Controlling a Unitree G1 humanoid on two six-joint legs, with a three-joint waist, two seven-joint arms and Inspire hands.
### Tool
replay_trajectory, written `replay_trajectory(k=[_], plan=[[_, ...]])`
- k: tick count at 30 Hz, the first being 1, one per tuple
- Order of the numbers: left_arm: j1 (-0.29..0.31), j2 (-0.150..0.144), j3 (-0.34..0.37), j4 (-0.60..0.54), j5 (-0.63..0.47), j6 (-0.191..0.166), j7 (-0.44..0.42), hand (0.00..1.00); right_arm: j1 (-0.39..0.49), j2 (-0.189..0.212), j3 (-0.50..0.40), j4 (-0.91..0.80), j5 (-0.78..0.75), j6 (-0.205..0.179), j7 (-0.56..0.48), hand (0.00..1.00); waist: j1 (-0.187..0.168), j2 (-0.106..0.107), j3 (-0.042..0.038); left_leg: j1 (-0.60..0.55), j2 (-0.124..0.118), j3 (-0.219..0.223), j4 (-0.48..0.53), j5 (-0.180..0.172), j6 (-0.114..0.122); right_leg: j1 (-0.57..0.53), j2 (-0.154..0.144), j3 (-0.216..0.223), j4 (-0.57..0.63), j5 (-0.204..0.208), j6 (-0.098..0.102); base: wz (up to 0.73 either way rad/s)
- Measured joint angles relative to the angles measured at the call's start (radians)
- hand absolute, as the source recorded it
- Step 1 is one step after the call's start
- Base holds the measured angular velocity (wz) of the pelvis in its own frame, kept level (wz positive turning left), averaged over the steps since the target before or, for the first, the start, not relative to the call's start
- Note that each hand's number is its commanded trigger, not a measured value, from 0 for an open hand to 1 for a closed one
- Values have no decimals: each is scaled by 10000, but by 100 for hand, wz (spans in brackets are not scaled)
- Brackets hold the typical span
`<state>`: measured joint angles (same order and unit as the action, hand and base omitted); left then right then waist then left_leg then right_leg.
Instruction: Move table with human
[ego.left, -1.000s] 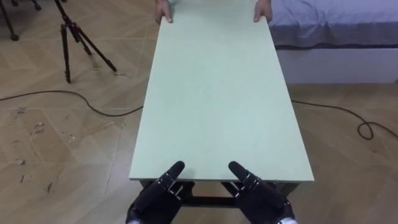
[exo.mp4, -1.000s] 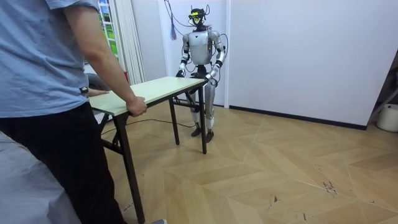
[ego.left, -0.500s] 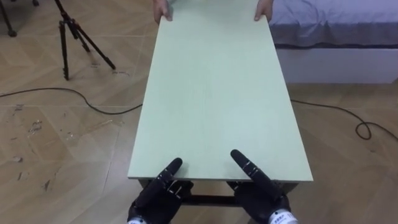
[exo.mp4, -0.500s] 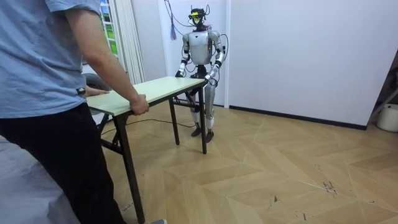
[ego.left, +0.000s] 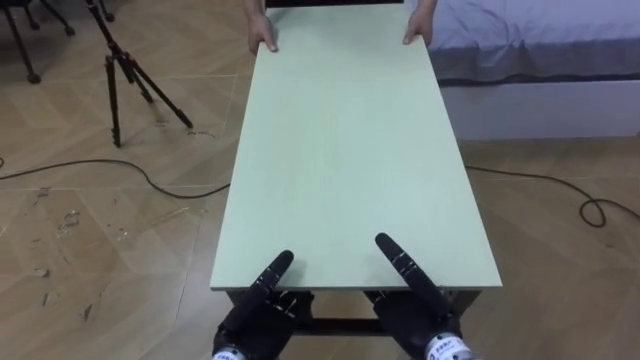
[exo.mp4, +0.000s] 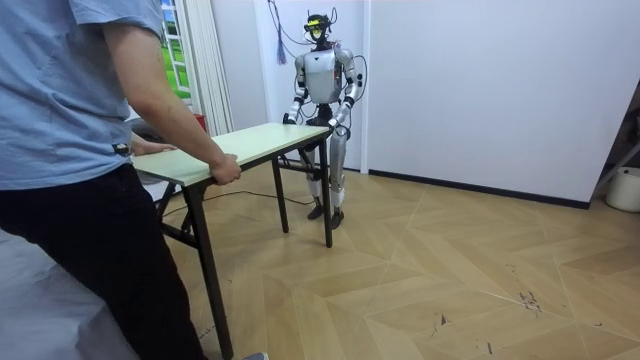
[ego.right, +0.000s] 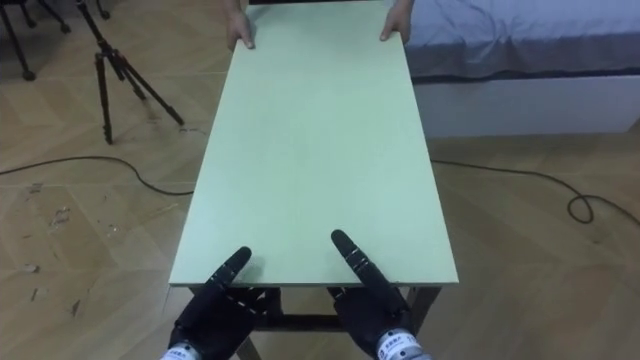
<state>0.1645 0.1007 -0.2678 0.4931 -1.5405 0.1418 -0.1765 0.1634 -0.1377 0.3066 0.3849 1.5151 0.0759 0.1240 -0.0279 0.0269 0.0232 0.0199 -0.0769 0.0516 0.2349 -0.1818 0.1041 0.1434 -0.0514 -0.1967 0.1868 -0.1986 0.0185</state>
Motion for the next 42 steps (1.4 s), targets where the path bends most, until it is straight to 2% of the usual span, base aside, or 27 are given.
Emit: replay_trajectory(k=[2, 3, 4, 5, 6, 7, 11, 12, 14, 17, 19, 21, 27, 33, 38, 42], plan=[[-1, -110, 133, -17, -66, 0, 35, 58, 0, 127, -62, 0, 180, 0, -40, 0, -2, -34, 21, -3, 0, 1, -1, 0, 0, -7, 2, 14, 3, 4, -6, 0], [-1, -129, 147, -23, -149, 0, 58, 69, 0, 139, -71, 0, 191, 0, -41, 18, -2, -38, 23, -3, 0, 1, -1, 0, 0, -7, 2, 15, 3, 5, -8, 0], [-8, -152, 156, -26, -359, 4, 86, 99, 0, 140, -78, 0, 234, 1, -44, 50, -1, -39, 23, -14, 0, 3, 9, 0, 1, -12, 2, 14, 5, 7, -9, 0], [-26, -171, 162, -27, -407, 6, 102, 100, 0, 142, -89, 0, 330, 2, -45, 82, 2, -39, 22, -43, 0, 3, 16, 0, 1, -26, 2, 13, 4, 8, -10, 0], [-35, -180, 167, -26, -407, 8, 109, 100, 0, 146, -101, -1, 392, 5, -46, 88, 6, -38, 21, -77, 0, 3, 17, 0, 1, -36, 2, 15, 4, 8, -11, 0], [-44, -198, 182, -28, -407, 12, 117, 100, 0, 151, -118, -13, 535, 27, -82, 100, 36, -32, 18, -85, 1, 3, 17, 1, 3, -60, 4, 16, 3, 11, -15, 0], [-43, -302, 312, -98, -408, 57, 397, 100, 1, 157, -288, -176, 690, 44, -574, 100, 69, 11, -8, -96, 6, 8, 17, 4, 2, -86, 9, 15, 3, 15, -20, 0], [-39, -331, 342, -97, -415, 57, 468, 100, 1, 171, -365, -245, 802, -33, -586, 100, 78, 25, -16, -94, 6, 10, 17, 4, 2, -87, 9, 16, 4, 15, -20, 0], [-38, -395, 352, -103, -591, 90, 613, 100, 12, 218, -740, -416, 1224, -472, -696, 100, 70, 74, -45, -78, 16, 35, 15, 5, 1, -76, 12, 19, 1, 15, -20, 0], [-37, -433, 358, -141, -634, 128, 747, 100, 15, 248, -827, -458, 1226, -652, -1111, 100, 74, 78, -45, -82, 33, 45, 10, 13, -11, -83, 21, 19, -4, 15, -20, 0], [-37, -394, 359, -200, -578, 99, 822, 100, 11, 311, -823, -611, 1025, -727, -1582, 100, 78, -2, -65, -98, 56, 45, 12, 13, -18, -103, 41, 11, -1, 23, -34, 0], [-37, -398, 357, -261, -562, 88, 888, 100, 9, 383, -825, -586, 821, -858, -1603, 100, 92, -17, -67, -141, 67, 48, 22, 13, -20, -147, 52, 16, -2, 48, -49, 0], [-37, -395, 358, -403, -565, 92, 1096, 100, -27, 390, -826, -592, 787, -925, -1654, 100, 118, -7, -67, -193, 74, 65, 25, 13, -18, -219, 54, 23, 2, 68, -55, 0], [-36, -401, 373, -511, -609, 164, 1311, 100, -34, 388, -856, -599, 788, -926, -1655, 100, 158, 23, -97, -243, 93, 64, 22, 24, -32, -265, 75, 27, -4, 91, -74, 0], [-35, -412, 406, -639, -643, 263, 1546, 100, -25, 386, -911, -659, 767, -913, -1708, 100, 146, 83, -153, -280, 98, 59, 3, 27, -37, -299, 88, 27, -6, 108, -74, 0], [-32, -407, 405, -666, -630, 264, 1554, 100, 51, 392, -911, -769, 730, -951, -1723, 100, 141, 89, -156, -280, 98, 58, -15, 26, -37, -305, 90, 24, -7, 108, -74, 0]])
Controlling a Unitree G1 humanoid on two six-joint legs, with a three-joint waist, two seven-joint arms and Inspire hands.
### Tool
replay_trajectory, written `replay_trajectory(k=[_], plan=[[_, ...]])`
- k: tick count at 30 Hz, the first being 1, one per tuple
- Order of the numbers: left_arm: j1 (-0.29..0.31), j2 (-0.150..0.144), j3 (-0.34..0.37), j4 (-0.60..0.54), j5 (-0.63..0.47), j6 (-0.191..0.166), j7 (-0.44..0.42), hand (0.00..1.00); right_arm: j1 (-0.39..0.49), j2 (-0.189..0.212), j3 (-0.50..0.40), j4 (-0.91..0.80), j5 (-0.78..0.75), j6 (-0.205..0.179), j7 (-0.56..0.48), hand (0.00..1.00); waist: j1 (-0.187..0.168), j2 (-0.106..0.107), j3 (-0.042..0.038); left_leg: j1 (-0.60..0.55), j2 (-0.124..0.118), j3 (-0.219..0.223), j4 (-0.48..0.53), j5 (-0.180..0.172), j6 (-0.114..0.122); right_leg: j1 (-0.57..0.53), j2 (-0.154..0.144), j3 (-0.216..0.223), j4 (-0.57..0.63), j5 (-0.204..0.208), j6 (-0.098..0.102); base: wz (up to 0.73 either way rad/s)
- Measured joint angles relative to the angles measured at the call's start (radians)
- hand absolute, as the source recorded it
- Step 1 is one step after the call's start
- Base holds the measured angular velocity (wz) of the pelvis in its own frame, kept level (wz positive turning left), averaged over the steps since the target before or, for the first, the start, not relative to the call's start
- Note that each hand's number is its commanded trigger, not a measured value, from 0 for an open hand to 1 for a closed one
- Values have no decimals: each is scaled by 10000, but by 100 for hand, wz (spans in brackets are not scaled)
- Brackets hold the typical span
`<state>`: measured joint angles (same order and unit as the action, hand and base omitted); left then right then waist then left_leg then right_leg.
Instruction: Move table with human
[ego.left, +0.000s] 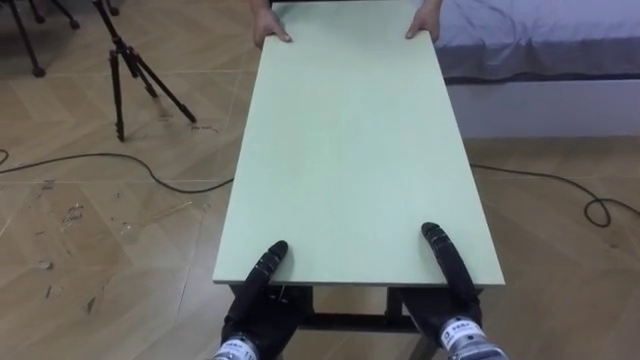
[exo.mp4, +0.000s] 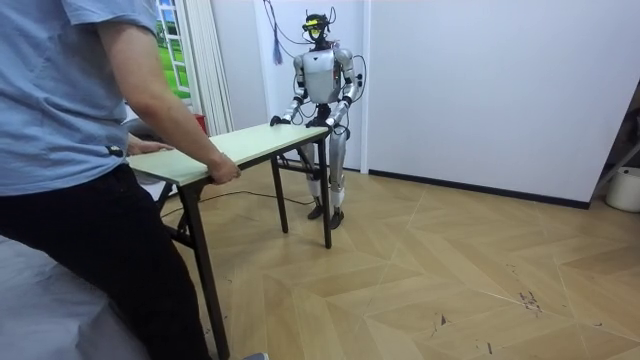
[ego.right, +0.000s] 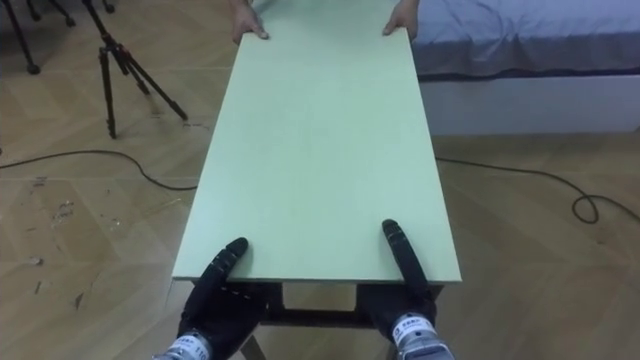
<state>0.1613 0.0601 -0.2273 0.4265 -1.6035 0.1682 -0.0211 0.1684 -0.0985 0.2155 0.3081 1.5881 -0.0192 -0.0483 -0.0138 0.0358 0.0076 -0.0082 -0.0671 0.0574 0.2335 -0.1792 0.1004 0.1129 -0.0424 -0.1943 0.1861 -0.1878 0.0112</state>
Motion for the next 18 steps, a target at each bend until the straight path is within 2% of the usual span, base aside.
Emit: replay_trajectory(k=[7, 12, 18], plan=[[241, 40, 1, -263, 47, -1, 0, 100, 106, 65, 1, -76, -209, -20, 39, 100, -70, -31, -4, 55, -2, 11, -82, 17, -5, 3, -1, 39, -10, 0, 0, -1], [674, 136, 12, -818, 81, -9, 24, 100, 235, 152, 21, -90, -503, -29, 303, 100, -148, -158, 66, 122, 8, 47, -151, 33, -14, 11, 5, 63, -9, 0, 0, -2], [916, 187, 9, -1172, 300, -37, 38, 100, 403, 166, 23, -197, -651, -28, 502, 100, -104, -245, 67, 51, -1, 92, -205, 29, -8, -76, -7, 65, -6, 1, 1, -1]])
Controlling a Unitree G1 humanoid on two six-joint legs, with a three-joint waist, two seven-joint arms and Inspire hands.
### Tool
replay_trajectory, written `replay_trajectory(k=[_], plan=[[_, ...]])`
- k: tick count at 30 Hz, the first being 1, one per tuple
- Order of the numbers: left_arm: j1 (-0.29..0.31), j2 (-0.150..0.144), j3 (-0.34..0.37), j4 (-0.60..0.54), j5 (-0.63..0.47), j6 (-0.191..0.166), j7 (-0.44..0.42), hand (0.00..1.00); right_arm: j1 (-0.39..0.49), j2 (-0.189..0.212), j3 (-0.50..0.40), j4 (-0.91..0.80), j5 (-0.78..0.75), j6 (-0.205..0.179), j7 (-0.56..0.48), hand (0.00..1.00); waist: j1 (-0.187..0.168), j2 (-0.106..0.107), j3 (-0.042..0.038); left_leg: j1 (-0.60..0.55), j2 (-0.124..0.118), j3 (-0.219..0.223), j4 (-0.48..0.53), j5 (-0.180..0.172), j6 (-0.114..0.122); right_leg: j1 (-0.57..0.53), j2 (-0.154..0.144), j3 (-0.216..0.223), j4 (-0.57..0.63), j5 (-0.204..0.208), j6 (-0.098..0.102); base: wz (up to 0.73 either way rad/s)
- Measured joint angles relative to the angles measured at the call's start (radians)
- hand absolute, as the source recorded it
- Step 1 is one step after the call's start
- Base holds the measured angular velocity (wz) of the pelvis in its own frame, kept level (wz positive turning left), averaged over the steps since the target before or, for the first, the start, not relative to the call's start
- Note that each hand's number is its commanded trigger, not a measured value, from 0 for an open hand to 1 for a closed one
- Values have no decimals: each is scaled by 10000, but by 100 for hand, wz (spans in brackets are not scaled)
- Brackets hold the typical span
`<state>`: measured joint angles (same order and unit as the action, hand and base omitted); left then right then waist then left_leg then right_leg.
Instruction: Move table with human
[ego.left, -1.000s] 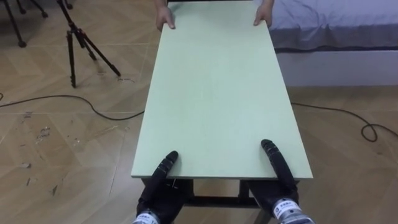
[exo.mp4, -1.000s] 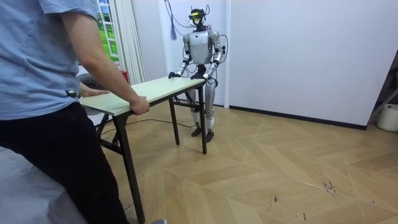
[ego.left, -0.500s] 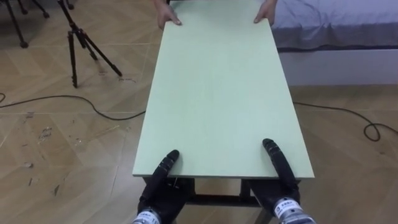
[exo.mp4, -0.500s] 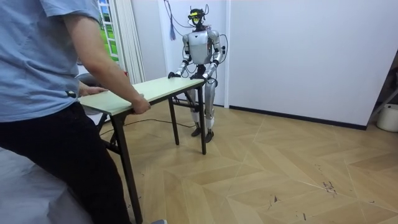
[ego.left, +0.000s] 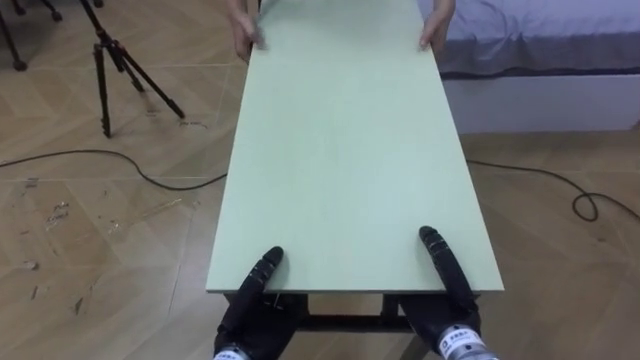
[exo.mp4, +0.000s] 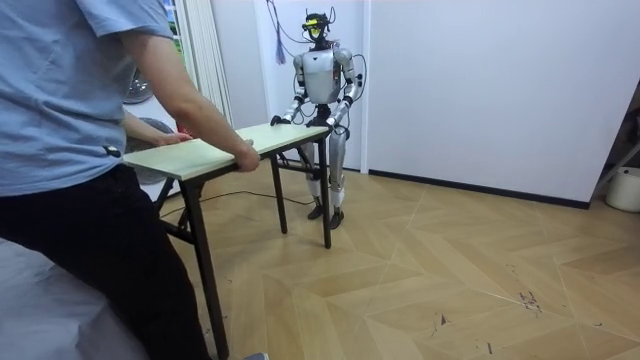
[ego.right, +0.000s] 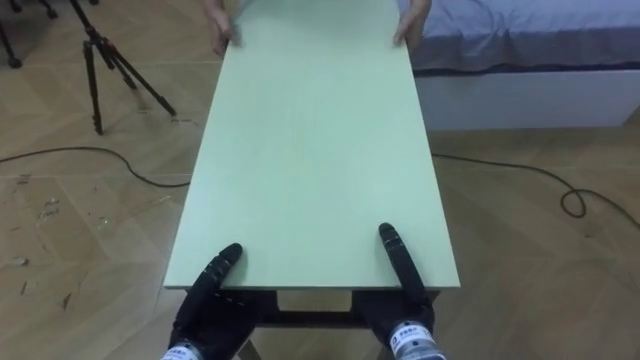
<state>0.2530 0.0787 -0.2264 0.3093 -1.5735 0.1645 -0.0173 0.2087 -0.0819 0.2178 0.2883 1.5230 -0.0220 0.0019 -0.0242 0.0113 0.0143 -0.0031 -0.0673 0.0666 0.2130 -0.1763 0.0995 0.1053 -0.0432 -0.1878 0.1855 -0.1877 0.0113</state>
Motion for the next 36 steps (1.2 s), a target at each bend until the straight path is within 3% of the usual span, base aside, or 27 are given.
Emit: replay_trajectory(k=[7, 13, 28, 36], plan=[[458, 81, -63, -659, 357, -74, -6, 100, 277, -43, 152, -351, -346, -305, 343, 100, 68, -14, 2, -37, 19, 112, -83, 1, 0, -106, 12, 205, 2, -2, 0, -5], [990, 179, -508, -1677, 374, -796, -7, 100, 526, -204, 477, -1065, -349, -688, 340, 100, 52, -48, 22, -63, 21, 117, -165, 1, -2, -216, 16, 243, 2, -2, 0, -1], [1054, 349, -898, -2038, 543, -1627, -23, 100, 590, -20, 867, -1144, -224, -1235, 441, 100, 41, -247, 83, -126, -5, 50, -149, -1, 1, -230, 6, 231, -1, -2, 0, 1], [1058, 537, -1001, -2117, 538, -1795, -22, 100, 599, -52, 1049, -1199, -149, -1419, 462, 100, -6, -242, 72, -369, 11, 53, -65, -3, 2, -387, 25, 229, 8, -2, 0, 1]])
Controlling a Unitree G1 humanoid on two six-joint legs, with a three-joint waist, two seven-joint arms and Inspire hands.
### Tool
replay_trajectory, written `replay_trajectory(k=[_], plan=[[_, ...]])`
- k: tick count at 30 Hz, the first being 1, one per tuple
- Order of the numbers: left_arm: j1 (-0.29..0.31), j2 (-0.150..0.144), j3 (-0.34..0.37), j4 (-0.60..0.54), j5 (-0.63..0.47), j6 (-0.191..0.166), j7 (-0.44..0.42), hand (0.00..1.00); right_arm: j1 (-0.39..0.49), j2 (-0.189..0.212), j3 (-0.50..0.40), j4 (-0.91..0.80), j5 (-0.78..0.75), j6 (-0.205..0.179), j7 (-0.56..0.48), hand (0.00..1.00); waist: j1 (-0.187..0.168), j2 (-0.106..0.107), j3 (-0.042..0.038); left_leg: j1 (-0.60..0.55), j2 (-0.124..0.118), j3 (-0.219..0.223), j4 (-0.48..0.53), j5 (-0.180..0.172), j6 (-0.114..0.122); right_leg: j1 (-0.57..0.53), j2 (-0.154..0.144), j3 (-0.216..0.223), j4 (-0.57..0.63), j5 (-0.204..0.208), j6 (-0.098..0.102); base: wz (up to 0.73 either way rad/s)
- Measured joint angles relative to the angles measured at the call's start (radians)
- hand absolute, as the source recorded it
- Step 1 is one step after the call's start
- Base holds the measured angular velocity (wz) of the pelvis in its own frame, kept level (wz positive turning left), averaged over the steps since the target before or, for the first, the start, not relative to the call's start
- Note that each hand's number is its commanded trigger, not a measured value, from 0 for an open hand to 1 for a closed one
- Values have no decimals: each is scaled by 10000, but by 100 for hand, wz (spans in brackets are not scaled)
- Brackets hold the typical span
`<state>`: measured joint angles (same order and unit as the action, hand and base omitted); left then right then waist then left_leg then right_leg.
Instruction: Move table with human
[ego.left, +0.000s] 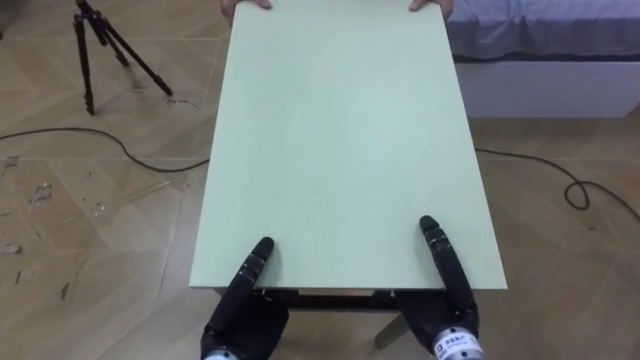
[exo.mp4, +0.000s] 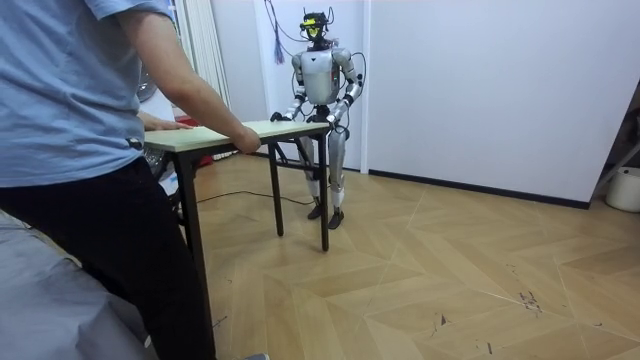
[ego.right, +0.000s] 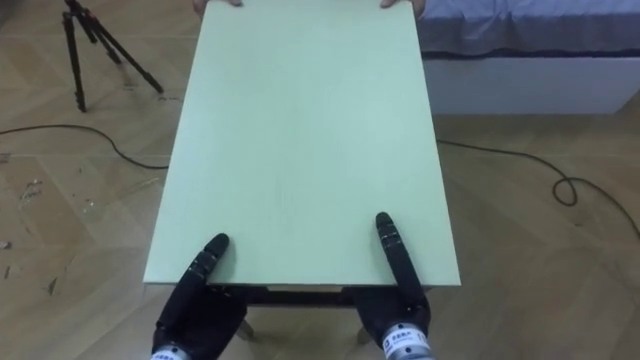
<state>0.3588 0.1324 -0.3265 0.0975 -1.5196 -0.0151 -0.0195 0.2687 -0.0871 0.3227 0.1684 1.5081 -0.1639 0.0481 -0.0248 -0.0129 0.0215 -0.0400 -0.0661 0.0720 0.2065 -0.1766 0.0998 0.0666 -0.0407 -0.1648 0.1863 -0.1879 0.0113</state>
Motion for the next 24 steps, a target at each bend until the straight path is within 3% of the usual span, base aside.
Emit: replay_trajectory(k=[9, 12, 13, 15, 17, 18, 19, 20, 22, 24], plan=[[327, 41, -406, -388, 15, -413, -2, 100, 242, -370, 332, -409, 209, -343, 0, 100, -12, 17, -16, -179, 29, 61, 370, -18, -26, -25, 6, 4, 16, -3, -1, 2], [375, 17, -461, -439, 194, -413, -2, 100, 425, -433, 334, -562, 297, -404, 1, 100, 75, 16, -16, -674, 94, 13, 1299, -77, -124, -158, 75, 19, 180, -49, -78, 6], [388, 40, -527, -439, 184, -477, -2, 100, 447, -461, 357, -563, 328, -412, 1, 100, 103, 18, -14, -937, 131, -80, 1857, -77, -136, -338, 120, 132, 366, -114, -196, 0], [392, 41, -562, -439, 178, -493, -2, 100, 462, -466, 361, -565, 329, -443, 2, 100, 103, 41, -21, -1587, 204, -185, 2815, -111, -467, -513, 235, 247, 468, -191, -325, 6], [353, 52, -555, -422, 174, -487, -3, 100, 462, -474, 354, -586, 325, -452, 31, 100, 137, 71, -48, -1946, 242, -394, 2966, -32, -1520, -671, 371, 222, 209, -104, -438, 11], [356, 52, -562, -406, 175, -482, -3, 100, 476, -481, 355, -577, 326, -450, 30, 100, 99, 91, -60, -1905, 251, -488, 2750, 34, -1682, -643, 415, 204, 39, 47, -507, 16], [366, 30, -566, -400, 182, -478, -3, 100, 505, -515, 349, -594, 332, -435, 30, 100, 43, 147, -38, -1911, 492, -399, 2833, -38, -1884, -675, 363, -107, -143, 246, -678, -16], [516, 25, -529, -383, 175, -476, -5, 100, 522, -563, 385, -564, 332, -345, -2, 100, 215, 333, -24, -1942, 1070, -36, 4173, -519, -1650, -716, 559, -427, 30, 282, -814, -39], [744, 44, -522, -384, 115, -465, -92, 100, 593, -624, 409, -567, 288, -211, -21, 100, 246, 588, -42, -1677, 1645, 97, 5774, -966, -1621, -826, 822, -835, 264, 266, -988, -30], [726, 29, -521, -395, 81, -445, -146, 100, 589, -582, 379, -619, 273, -202, 55, 100, -15, 715, -37, -1169, 1944, -23, 5987, -1163, -1714, -1237, 876, -1162, 650, 275, -1061, 28]])
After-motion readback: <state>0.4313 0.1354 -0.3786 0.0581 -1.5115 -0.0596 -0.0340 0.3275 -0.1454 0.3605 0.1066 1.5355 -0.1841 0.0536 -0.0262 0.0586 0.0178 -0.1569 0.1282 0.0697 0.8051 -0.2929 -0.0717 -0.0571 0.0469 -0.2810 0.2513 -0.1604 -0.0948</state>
